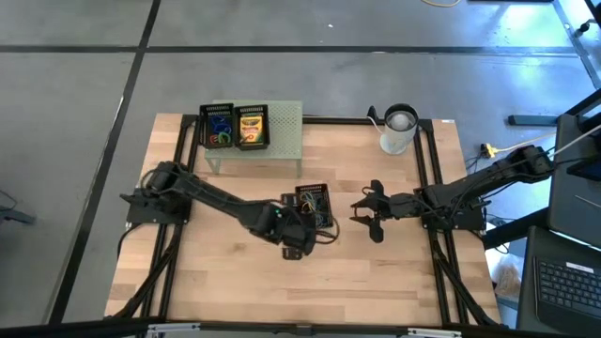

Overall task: Pick & Place Office Desk Supplies
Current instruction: Put the black bin on the shelf

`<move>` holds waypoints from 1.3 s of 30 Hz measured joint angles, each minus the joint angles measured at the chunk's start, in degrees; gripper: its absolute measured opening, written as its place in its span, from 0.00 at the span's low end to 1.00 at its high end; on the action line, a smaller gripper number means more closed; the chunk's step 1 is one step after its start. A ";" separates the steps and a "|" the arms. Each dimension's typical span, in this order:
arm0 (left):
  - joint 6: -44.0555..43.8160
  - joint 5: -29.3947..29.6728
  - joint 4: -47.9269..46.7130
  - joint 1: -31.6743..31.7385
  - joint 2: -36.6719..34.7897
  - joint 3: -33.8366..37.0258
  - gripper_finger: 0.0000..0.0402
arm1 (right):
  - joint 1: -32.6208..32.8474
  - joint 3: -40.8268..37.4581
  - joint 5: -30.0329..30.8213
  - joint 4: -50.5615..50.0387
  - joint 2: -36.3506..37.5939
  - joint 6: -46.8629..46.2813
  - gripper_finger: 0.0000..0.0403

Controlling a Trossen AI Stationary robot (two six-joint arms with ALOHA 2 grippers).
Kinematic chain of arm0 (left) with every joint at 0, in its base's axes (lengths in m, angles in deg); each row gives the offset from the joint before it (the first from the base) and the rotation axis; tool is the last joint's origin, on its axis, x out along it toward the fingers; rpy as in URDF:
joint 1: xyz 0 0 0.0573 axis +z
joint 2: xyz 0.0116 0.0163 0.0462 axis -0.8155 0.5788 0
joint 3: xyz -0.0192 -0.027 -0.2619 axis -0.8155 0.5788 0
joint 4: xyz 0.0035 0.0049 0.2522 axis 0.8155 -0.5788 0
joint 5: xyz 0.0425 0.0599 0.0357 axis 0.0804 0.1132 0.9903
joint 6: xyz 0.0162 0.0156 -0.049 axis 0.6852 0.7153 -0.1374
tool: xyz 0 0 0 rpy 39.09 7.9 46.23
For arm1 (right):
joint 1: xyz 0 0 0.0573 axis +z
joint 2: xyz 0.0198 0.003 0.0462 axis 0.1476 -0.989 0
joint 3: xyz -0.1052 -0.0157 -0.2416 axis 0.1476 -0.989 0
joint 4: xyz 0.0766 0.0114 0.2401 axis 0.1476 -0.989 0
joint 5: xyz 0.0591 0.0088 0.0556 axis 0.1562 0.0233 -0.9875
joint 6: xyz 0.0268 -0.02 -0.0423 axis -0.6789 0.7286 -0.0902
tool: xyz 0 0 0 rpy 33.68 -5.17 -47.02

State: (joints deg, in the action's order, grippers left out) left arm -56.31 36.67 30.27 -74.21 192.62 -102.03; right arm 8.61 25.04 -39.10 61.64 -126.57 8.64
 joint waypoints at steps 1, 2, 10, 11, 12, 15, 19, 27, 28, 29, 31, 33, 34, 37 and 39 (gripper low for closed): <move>1.18 -1.49 1.15 0.63 0.85 0.00 0.45 | 0.00 -0.85 0.38 0.99 0.00 0.00 0.48; 2.40 -3.05 2.30 1.17 1.53 0.00 0.45 | 0.00 -1.68 0.69 2.08 0.00 0.00 0.48; 8.38 -9.51 6.94 4.79 7.59 -0.02 0.45 | -0.01 -3.94 1.51 4.38 0.00 -2.84 0.48; 8.55 -9.83 6.94 5.18 8.12 0.00 0.45 | 0.00 -3.94 1.51 4.37 0.00 -2.84 0.48; 8.55 -10.37 7.25 5.61 8.78 0.00 0.45 | 0.00 -3.94 1.52 4.37 0.00 -2.84 0.48; 8.46 -12.82 8.50 6.73 9.64 0.00 0.45 | 0.00 -3.94 1.73 4.38 0.00 -2.82 0.48; 8.35 -16.15 9.94 7.71 10.37 0.01 0.45 | 0.00 -3.94 2.50 4.18 0.00 -2.82 0.48; 7.45 -16.11 12.05 8.26 10.30 0.00 0.45 | 0.00 -3.94 3.02 3.78 0.00 -2.85 0.48; 7.18 -16.08 12.09 8.26 10.58 -0.02 0.45 | -0.01 -3.94 3.02 3.76 0.00 -2.84 0.48; 6.85 -16.07 12.31 8.26 10.98 -0.02 0.45 | -0.01 -3.94 3.02 3.76 0.00 -2.84 0.48; 6.78 -16.25 12.03 8.24 12.12 -0.02 0.45 | 0.00 -3.94 3.02 3.76 0.00 -2.84 0.48; 6.78 -16.45 12.14 8.22 13.45 -0.02 0.45 | 0.00 -3.94 3.90 3.68 -0.02 -2.84 0.48; 6.78 -16.47 11.85 8.22 14.00 0.00 0.45 | 0.00 -3.94 4.72 3.60 -0.02 -2.86 0.48; 6.53 -16.44 11.97 8.22 14.94 0.00 0.45 | -0.02 -3.94 7.30 3.43 -0.02 -2.89 0.48; 6.34 -16.17 11.87 8.22 15.06 0.00 0.43 | -0.02 -3.94 7.69 3.43 -0.02 -2.47 0.48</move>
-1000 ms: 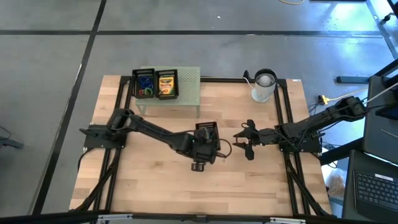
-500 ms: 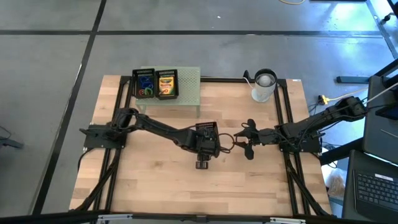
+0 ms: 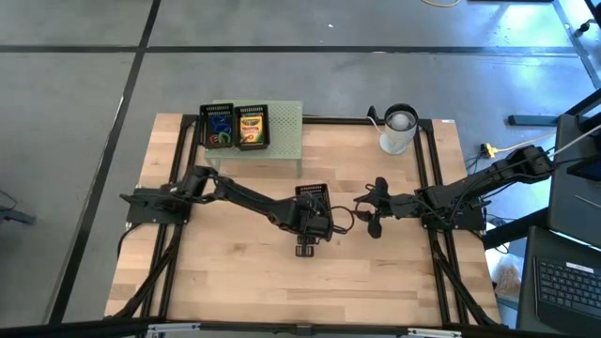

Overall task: Pick & Place Office Desk Supplies
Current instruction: Put the black bin on the shelf

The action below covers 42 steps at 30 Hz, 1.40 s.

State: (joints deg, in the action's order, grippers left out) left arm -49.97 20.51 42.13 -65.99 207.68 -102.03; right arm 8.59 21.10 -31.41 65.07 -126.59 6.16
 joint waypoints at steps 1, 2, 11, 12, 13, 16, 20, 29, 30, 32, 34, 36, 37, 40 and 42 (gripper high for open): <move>0.00 0.03 0.05 0.00 0.00 0.00 0.42 | 0.00 0.00 -0.43 0.00 0.00 0.69 0.48; 0.11 0.09 0.05 0.00 0.00 0.00 0.40 | 0.00 0.00 -0.87 0.00 0.00 0.98 0.48; 0.88 0.13 -0.67 -0.04 -0.26 0.00 0.10 | 0.00 0.00 -7.32 0.00 0.00 0.99 0.48; 1.21 0.25 -0.87 -0.04 -0.26 0.00 0.07 | 0.02 0.00 -7.55 0.00 0.00 0.99 0.48; 1.61 0.31 -1.10 -0.04 -0.26 0.00 0.04 | 0.02 0.00 -7.99 0.00 0.00 1.00 0.48; 2.05 0.37 -1.23 -0.04 -0.35 0.00 0.02 | 0.00 0.00 -8.19 0.01 0.00 0.99 0.48; 4.28 0.33 -1.72 -0.19 -0.63 -0.36 0.01 | 0.00 0.00 -8.19 0.00 0.00 0.99 0.48; 9.46 2.15 -9.65 -1.67 -0.63 -7.90 0.01 | 0.00 0.02 -8.19 0.00 0.00 1.01 0.48; 9.49 2.56 -10.46 -1.76 -0.66 -9.02 0.01 | 0.00 0.02 -8.21 0.00 0.00 1.01 0.48; 9.77 3.19 -12.84 -1.77 -0.66 -11.18 0.01 | 0.00 0.02 -8.19 0.00 0.00 1.01 0.48; 10.62 3.45 -14.94 -1.88 -0.66 -13.60 0.01 | 0.00 0.02 -8.21 0.04 0.00 1.01 0.48; 11.74 3.94 -16.16 -2.01 -0.66 -16.09 0.01 | 0.00 0.02 -8.21 0.07 0.00 1.01 0.48; 12.35 4.42 -17.16 -2.03 -0.66 -17.17 0.01 | 0.02 0.02 -8.23 0.06 0.00 1.01 0.48; 13.49 6.12 -19.21 -2.12 -0.66 -19.82 0.01 | 0.02 0.02 -8.24 0.06 0.00 1.03 0.48; 14.13 6.99 -20.54 -2.05 -0.66 -21.46 0.01 | 0.00 0.02 -8.24 -0.02 -0.02 1.03 0.48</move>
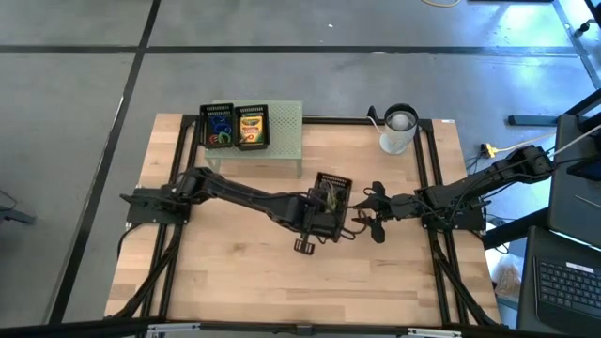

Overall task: Pick & Place Office Desk Supplies
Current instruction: Put the black bin on the shelf

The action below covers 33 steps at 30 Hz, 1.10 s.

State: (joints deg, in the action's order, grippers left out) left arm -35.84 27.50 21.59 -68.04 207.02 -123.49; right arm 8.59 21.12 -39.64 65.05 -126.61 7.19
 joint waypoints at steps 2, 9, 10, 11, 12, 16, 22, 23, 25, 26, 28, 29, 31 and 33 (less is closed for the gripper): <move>0.56 1.25 -2.96 0.10 0.00 -2.06 0.01 | 0.02 0.00 0.00 -0.03 0.00 0.01 0.48; 2.41 3.28 -9.42 0.79 0.00 -7.95 0.01 | 0.00 0.00 0.00 -0.02 0.00 0.02 0.48; 2.46 3.41 -10.31 1.06 -0.02 -8.61 0.01 | 0.01 0.00 0.00 -0.02 0.00 0.02 0.48; 2.45 3.43 -11.64 1.44 -0.02 -9.24 0.01 | 0.00 0.00 0.00 0.00 0.00 0.02 0.48; 2.44 3.53 -13.13 1.90 0.02 -9.93 0.01 | 0.02 0.00 0.00 0.00 0.00 0.02 0.48; 3.30 3.90 -15.31 4.04 0.00 -12.45 0.01 | 0.01 0.00 0.00 0.03 0.00 0.02 0.48; 3.88 3.79 -18.50 8.13 -0.76 -14.15 0.01 | 0.00 0.00 0.00 0.04 0.00 0.02 0.48; 3.88 3.83 -18.68 8.83 -1.10 -14.15 0.01 | 0.01 0.00 0.00 0.03 0.00 0.02 0.48; 3.88 3.79 -18.76 10.23 -2.44 -14.13 0.01 | 0.01 0.00 0.00 0.15 0.00 0.02 0.48; 3.88 3.82 -18.72 10.80 -3.08 -14.13 0.01 | 0.00 0.00 0.00 0.26 0.00 0.02 0.48; 3.88 3.50 -19.04 12.05 -4.59 -14.15 0.01 | 0.00 0.00 0.00 0.29 0.00 0.02 0.48; 3.88 3.30 -19.38 12.56 -5.18 -14.15 0.01 | 0.00 0.00 0.00 0.38 0.00 0.02 0.48; 3.84 3.26 -20.08 13.53 -6.26 -14.15 0.01 | 0.00 0.00 0.00 0.48 0.00 0.02 0.48; 3.81 2.81 -20.55 14.13 -7.06 -14.15 0.01 | 0.01 0.00 0.00 0.52 0.00 0.02 0.48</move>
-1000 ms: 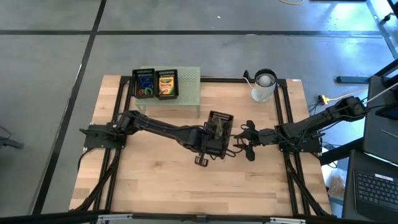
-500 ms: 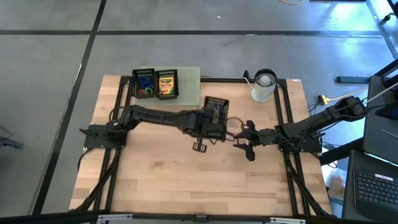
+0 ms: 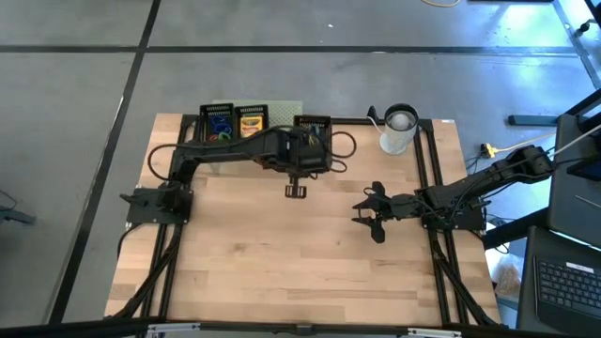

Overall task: Pick & Place Office Desk Supplies
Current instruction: Put the black bin on the shelf

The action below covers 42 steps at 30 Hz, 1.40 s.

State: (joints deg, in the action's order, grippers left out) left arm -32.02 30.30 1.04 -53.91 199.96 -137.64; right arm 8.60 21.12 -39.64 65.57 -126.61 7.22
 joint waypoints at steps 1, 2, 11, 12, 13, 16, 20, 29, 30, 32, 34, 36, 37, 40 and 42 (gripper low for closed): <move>0.04 -0.57 -0.06 0.29 -0.23 0.00 0.01 | 0.01 0.00 0.00 0.00 0.00 0.00 0.48; 0.10 -1.16 -0.22 0.45 -0.32 0.00 0.01 | 0.01 0.00 0.00 0.00 0.00 0.00 0.48; 0.78 -2.17 -3.85 0.55 -0.39 0.07 0.01 | 0.01 0.00 0.00 0.02 0.00 0.00 0.48; 1.04 -2.19 -3.79 0.53 -0.63 0.11 0.01 | 0.00 0.00 0.00 0.02 0.00 0.00 0.48; 1.11 -2.19 -3.65 0.53 -0.92 0.11 0.01 | 0.00 0.00 0.00 0.02 0.00 0.00 0.48; 0.80 -2.09 -3.42 0.29 -1.86 0.11 0.01 | 0.01 0.00 0.00 0.02 0.00 0.00 0.48; 0.59 -1.94 -2.42 -0.66 -2.77 0.11 0.01 | -0.01 0.00 0.00 0.02 0.00 0.00 0.48; 2.73 -0.49 -2.01 -4.57 -3.55 0.11 0.01 | -0.01 0.00 0.00 0.20 0.00 0.00 0.48; 2.81 -0.50 -2.08 -4.90 -3.56 0.21 0.01 | 0.00 0.00 0.00 0.20 0.00 0.00 0.48; 1.96 -0.51 -2.82 -5.23 -4.99 2.01 0.01 | -0.01 0.02 0.00 0.22 0.00 0.00 0.48; 1.40 0.54 -2.78 -5.22 -7.61 4.27 0.01 | -0.01 0.00 0.00 0.24 0.00 0.00 0.48; 2.00 1.52 -2.45 -4.52 -10.97 8.26 0.01 | 0.01 0.00 0.00 0.39 0.00 0.00 0.48; 1.97 1.71 -1.44 -4.12 -12.49 10.82 0.01 | 0.01 0.02 0.00 0.42 0.00 0.00 0.48; 2.46 1.62 5.51 -2.90 -17.64 20.84 0.01 | 0.00 0.02 0.00 0.44 0.00 -0.01 0.48; 5.44 1.28 11.94 -2.45 -22.31 28.02 0.01 | -0.01 0.02 0.00 0.42 0.00 0.00 0.48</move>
State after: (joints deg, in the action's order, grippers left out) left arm -26.58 31.58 12.98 -56.36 177.65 -109.62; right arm 8.59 21.14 -39.64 66.00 -126.61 7.22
